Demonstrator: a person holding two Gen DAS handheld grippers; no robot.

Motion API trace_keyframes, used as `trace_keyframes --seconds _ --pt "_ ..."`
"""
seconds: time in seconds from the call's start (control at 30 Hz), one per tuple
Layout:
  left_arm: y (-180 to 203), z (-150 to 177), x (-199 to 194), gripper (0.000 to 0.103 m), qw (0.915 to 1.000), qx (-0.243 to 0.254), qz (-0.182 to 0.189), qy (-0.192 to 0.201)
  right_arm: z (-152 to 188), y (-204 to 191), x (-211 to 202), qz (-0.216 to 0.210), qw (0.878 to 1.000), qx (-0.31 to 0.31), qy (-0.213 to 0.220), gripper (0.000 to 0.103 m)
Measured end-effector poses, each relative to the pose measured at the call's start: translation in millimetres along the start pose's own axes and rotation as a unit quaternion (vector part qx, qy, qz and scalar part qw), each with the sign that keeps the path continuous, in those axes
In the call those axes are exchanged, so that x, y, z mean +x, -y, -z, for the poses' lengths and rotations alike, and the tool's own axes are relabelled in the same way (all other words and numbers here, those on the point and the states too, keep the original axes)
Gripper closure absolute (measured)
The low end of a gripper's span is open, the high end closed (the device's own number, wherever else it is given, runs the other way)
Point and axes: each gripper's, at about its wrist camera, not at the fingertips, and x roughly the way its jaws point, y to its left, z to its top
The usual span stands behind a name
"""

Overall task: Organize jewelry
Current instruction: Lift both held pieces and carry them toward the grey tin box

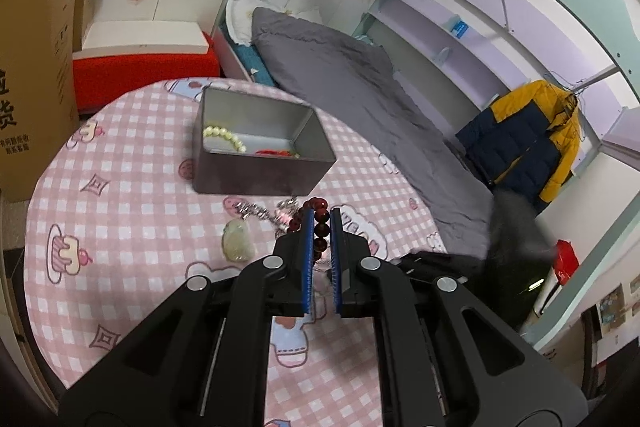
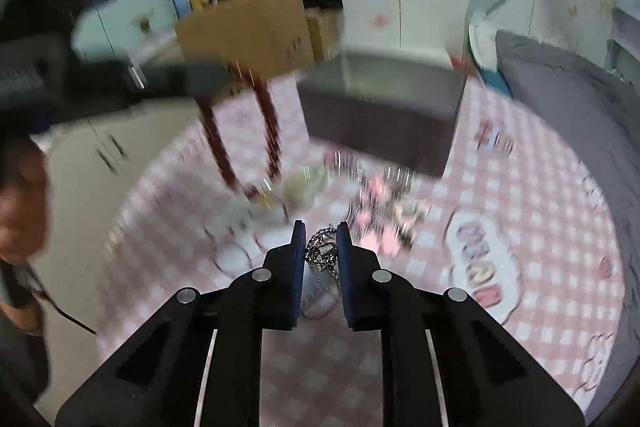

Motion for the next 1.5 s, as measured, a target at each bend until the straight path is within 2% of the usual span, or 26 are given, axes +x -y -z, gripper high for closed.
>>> trace_keyframes --seconds 0.23,0.57,1.1,1.5 --pt "17.9 -18.9 -10.5 0.095 0.9996 0.019 0.012 0.019 -44.0 -0.5 -56.7 -0.013 0.998 -0.007 0.069 0.089" --pt "37.3 -43.9 -23.1 0.095 0.9981 0.037 0.019 0.045 -87.2 -15.3 -89.1 -0.005 0.991 -0.033 0.129 0.090" --pt "34.9 -81.4 -27.0 0.095 0.9970 0.032 0.019 0.068 -131.9 -13.7 -100.7 0.015 0.985 -0.059 0.164 0.090" --pt "36.6 -130.9 -17.6 0.095 0.9957 0.034 0.009 0.086 -194.2 -5.6 -129.3 0.033 0.973 -0.075 0.216 0.090"
